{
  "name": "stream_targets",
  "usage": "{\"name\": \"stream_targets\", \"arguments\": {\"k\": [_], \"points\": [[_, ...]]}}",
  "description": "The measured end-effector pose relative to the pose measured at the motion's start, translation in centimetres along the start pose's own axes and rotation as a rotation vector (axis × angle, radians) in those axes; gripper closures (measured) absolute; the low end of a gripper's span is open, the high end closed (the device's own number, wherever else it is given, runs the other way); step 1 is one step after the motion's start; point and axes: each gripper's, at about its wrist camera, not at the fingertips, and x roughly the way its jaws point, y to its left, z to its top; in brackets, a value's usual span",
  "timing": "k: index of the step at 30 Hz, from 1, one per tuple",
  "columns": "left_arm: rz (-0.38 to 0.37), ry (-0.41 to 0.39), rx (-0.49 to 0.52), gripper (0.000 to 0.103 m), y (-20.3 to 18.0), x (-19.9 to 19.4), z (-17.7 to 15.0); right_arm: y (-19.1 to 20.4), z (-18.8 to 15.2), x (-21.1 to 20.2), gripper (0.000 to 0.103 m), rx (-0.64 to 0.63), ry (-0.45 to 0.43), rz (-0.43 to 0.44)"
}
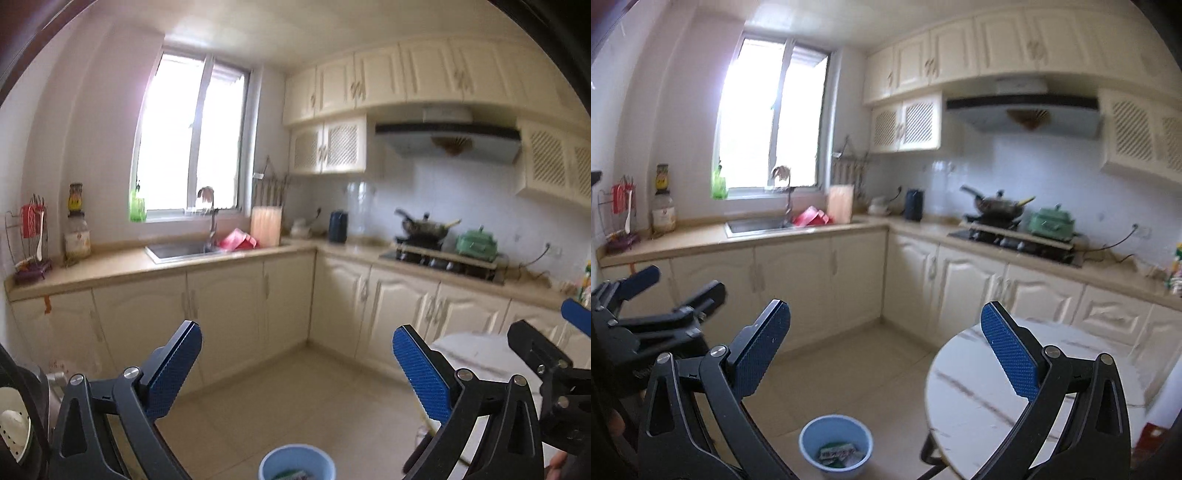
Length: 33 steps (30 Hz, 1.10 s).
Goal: Collect trash
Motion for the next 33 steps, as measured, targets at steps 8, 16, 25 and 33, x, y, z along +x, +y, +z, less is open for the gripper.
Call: {"name": "stream_targets", "arguments": {"k": [8,16,25,33], "points": [[-0.092,-0.1,0.034,0.001,0.8,-7.8,-3.1,-1.9,1.4,-7.1,0.0,-0.003,-0.081,-0.133],[-0.115,-0.204,0.071,0.001,4.4,-15.8,-7.7,-3.1,1.7,-13.0,0.0,0.026,-0.112,-0.213],[-0.085,-0.241,0.085,0.001,2.9,-18.9,-11.6,-4.0,1.6,-15.5,0.0,0.041,-0.138,-0.239],[-0.072,-0.228,0.086,0.001,1.5,-18.0,-11.2,-3.7,1.4,-15.6,0.0,0.038,-0.142,-0.232]]}}
